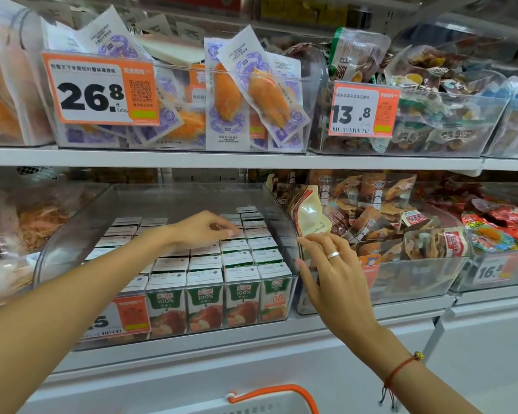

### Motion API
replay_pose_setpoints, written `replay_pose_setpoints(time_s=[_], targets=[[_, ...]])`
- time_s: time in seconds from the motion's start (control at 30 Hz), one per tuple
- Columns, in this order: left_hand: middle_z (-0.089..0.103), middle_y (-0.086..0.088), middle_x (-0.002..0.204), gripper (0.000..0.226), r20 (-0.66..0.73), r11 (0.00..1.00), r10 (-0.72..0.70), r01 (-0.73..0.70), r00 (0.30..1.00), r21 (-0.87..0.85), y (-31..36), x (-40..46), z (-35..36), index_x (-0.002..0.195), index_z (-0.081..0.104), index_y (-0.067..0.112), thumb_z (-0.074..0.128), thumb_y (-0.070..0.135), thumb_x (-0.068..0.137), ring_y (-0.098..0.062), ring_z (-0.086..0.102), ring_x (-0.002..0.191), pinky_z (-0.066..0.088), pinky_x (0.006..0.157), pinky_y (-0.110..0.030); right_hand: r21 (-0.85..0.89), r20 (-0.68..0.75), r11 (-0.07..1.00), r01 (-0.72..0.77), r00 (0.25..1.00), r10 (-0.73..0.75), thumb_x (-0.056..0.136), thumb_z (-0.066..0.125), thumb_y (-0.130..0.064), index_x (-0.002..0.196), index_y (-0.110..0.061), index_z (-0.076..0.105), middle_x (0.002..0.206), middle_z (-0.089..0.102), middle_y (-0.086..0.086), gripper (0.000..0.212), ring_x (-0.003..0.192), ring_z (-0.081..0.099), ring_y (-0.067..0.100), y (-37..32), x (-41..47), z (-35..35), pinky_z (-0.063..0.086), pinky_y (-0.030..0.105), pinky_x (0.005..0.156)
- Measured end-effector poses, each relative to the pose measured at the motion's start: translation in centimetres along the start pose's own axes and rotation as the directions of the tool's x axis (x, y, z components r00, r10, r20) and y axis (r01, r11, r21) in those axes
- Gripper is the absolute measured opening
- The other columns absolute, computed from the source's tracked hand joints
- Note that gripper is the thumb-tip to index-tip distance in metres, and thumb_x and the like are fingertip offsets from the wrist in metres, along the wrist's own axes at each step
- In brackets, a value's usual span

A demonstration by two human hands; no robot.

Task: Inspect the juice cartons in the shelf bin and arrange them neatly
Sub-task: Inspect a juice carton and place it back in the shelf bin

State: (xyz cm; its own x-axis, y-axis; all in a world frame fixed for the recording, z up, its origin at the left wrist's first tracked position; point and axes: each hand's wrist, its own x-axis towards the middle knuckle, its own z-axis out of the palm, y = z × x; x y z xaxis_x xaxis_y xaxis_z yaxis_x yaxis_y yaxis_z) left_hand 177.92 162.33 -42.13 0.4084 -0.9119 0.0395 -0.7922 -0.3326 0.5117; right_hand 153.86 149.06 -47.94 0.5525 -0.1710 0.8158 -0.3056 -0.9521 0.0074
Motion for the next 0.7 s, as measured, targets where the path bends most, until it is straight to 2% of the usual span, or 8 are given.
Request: replay_pose_setpoints(time_s=[0.07,0.17,0.3,0.37,0.43,0.53,0.7], targets=[[0.056,-0.002,0.138,0.034,-0.049,0.998,-0.028,0.030,0.998,0.056,-0.2,0.6,0.0,0.132,0.059,0.016,0.053,0.025,0.100,-0.014,0.052,0.120,0.036,0.093,-0.018,-0.006,-0.005,1.000,0.004,1.000,-0.004,0.085,0.072,-0.018,0.116,-0.005,0.068,0.114,0.068,0.009,0.034,0.109,0.061,0.032,0.0,0.0,0.0,0.054,0.042,0.088],[0.055,-0.001,0.137,0.036,0.023,0.979,-0.084,0.078,0.996,0.190,-0.4,1.4,-0.2,0.132,0.057,0.022,0.052,0.035,0.099,-0.020,0.051,0.121,0.039,0.104,-0.031,-0.014,-0.011,1.000,-0.003,1.000,0.002,0.084,0.073,-0.016,0.116,-0.005,0.068,0.114,0.068,0.009,0.035,0.109,0.062,0.032,-0.3,0.0,0.0,0.053,0.042,0.090],[0.049,0.003,0.130,0.038,0.065,0.923,-0.150,0.116,0.987,0.368,0.4,2.4,-1.0,0.131,0.055,0.025,0.055,0.042,0.096,-0.016,0.048,0.106,0.040,0.091,-0.027,-0.021,-0.002,1.000,-0.016,1.000,0.016,0.085,0.072,-0.016,0.118,-0.004,0.067,0.116,0.068,0.011,0.036,0.111,0.062,0.033,-0.5,-0.1,0.0,0.053,0.043,0.092],[0.048,0.002,0.132,0.040,0.078,0.888,-0.183,0.130,0.980,0.441,0.9,2.9,-1.2,0.131,0.054,0.023,0.055,0.043,0.096,-0.019,0.050,0.111,0.041,0.092,-0.028,-0.025,0.000,1.000,-0.012,1.000,0.012,0.085,0.072,-0.016,0.118,-0.003,0.067,0.116,0.068,0.011,0.036,0.111,0.062,0.033,-0.5,-0.1,-0.1,0.053,0.044,0.092],[0.049,0.001,0.134,0.044,0.094,0.861,-0.224,0.152,0.970,0.485,1.2,3.3,-1.4,0.133,0.052,0.024,0.055,0.046,0.095,-0.022,0.050,0.120,0.043,0.099,-0.032,-0.031,0.001,1.000,-0.003,1.000,0.003,0.085,0.072,-0.016,0.118,-0.003,0.067,0.116,0.068,0.011,0.036,0.111,0.062,0.033,-0.5,-0.1,-0.1,0.053,0.043,0.092],[0.051,0.002,0.135,0.046,0.122,0.840,-0.255,0.158,0.959,0.520,1.5,3.5,-1.6,0.134,0.053,0.024,0.055,0.047,0.095,-0.022,0.051,0.121,0.043,0.104,-0.037,-0.030,0.005,1.000,-0.002,1.000,0.002,0.085,0.072,-0.016,0.118,-0.004,0.067,0.116,0.068,0.010,0.036,0.111,0.062,0.033,-0.5,-0.1,-0.2,0.053,0.043,0.091],[0.047,-0.001,0.143,0.050,0.150,0.853,-0.242,0.136,0.959,0.504,1.4,3.2,-1.3,0.142,0.046,0.020,0.048,0.044,0.099,-0.023,0.047,0.128,0.039,0.108,-0.035,-0.040,0.017,0.999,0.005,1.000,-0.004,0.084,0.073,-0.017,0.118,-0.004,0.068,0.115,0.069,0.010,0.037,0.110,0.062,0.032,-0.4,0.0,-0.3,0.054,0.043,0.091]])
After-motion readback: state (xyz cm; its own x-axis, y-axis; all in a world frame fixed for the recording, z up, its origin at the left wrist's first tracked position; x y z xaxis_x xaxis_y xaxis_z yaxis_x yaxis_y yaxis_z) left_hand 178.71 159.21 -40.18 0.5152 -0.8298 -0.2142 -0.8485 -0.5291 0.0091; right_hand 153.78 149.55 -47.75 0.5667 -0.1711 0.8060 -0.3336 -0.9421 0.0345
